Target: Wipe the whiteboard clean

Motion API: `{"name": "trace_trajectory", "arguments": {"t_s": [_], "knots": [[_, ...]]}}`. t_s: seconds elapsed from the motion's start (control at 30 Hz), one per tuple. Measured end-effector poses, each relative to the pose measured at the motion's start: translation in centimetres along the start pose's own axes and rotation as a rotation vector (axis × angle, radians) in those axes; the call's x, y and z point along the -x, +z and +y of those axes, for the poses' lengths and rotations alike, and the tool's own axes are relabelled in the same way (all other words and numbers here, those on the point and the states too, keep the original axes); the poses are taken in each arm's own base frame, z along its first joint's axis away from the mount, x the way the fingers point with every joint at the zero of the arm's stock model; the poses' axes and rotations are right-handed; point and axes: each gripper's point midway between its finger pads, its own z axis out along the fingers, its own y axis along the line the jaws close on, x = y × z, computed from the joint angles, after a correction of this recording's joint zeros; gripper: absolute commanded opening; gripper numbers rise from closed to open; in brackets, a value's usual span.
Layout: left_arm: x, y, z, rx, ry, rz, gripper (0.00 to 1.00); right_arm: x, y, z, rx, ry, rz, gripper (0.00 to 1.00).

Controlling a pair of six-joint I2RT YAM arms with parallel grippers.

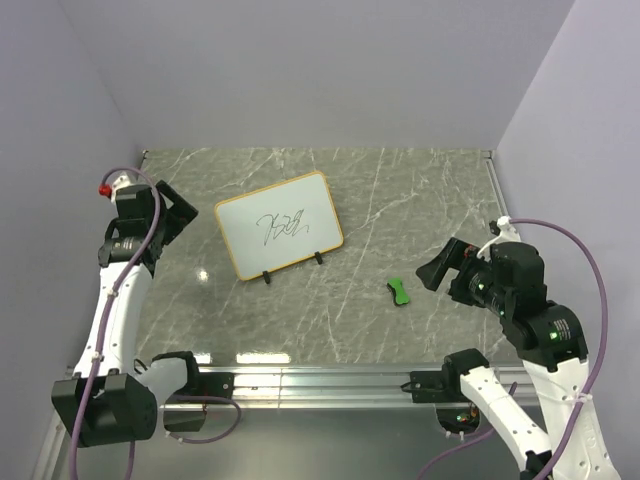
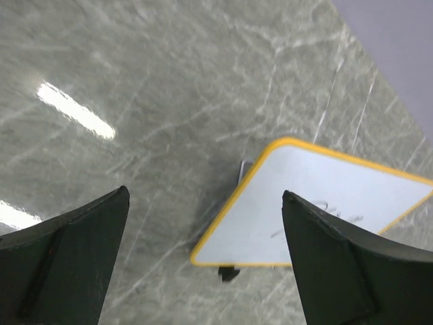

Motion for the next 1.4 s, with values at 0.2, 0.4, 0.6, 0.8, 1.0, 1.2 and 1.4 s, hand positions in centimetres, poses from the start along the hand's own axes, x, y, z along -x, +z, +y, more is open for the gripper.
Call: {"name": "trace_trajectory", "arguments": {"t_s": [0.2, 0.4, 0.6, 0.8, 1.0, 1.2, 1.4], "knots": [[-5.3, 1.0, 0.1, -0.068, 0.008, 0.222, 0.99, -0.6, 0.0, 1.0, 0.058, -0.023, 0.028, 1.00], [-8.6, 1.2, 1.5, -0.070, 0.040, 0.326, 0.99, -2.9, 2.1, 0.7, 0.051, -0.049, 0.162, 0.98], [-5.6, 2.0, -3.1, -0.242, 0.123, 0.300, 0.97, -3.9, 3.2, 0.7, 0.050, -0.048, 0.241, 0.97], [-2.3, 6.6, -9.3, -0.440, 0.208, 0.313, 0.94, -4.2, 4.1, 0.8, 0.035, -0.041, 0.287, 0.96], [-4.3, 12.1, -12.3, -0.623, 0.230, 0.485, 0.88, -3.8, 5.1, 0.9, 0.006, -0.036, 0.319, 0.96], [-9.1, 12.7, -12.6, -0.755, 0.236, 0.696, 0.73, -3.8, 5.8, 0.5, -0.021, -0.038, 0.332, 0.96], [-11.0, 10.8, -14.3, -0.851, 0.283, 0.742, 0.69, -3.6, 7.5, 0.7, -0.018, -0.037, 0.341, 0.96]]}}
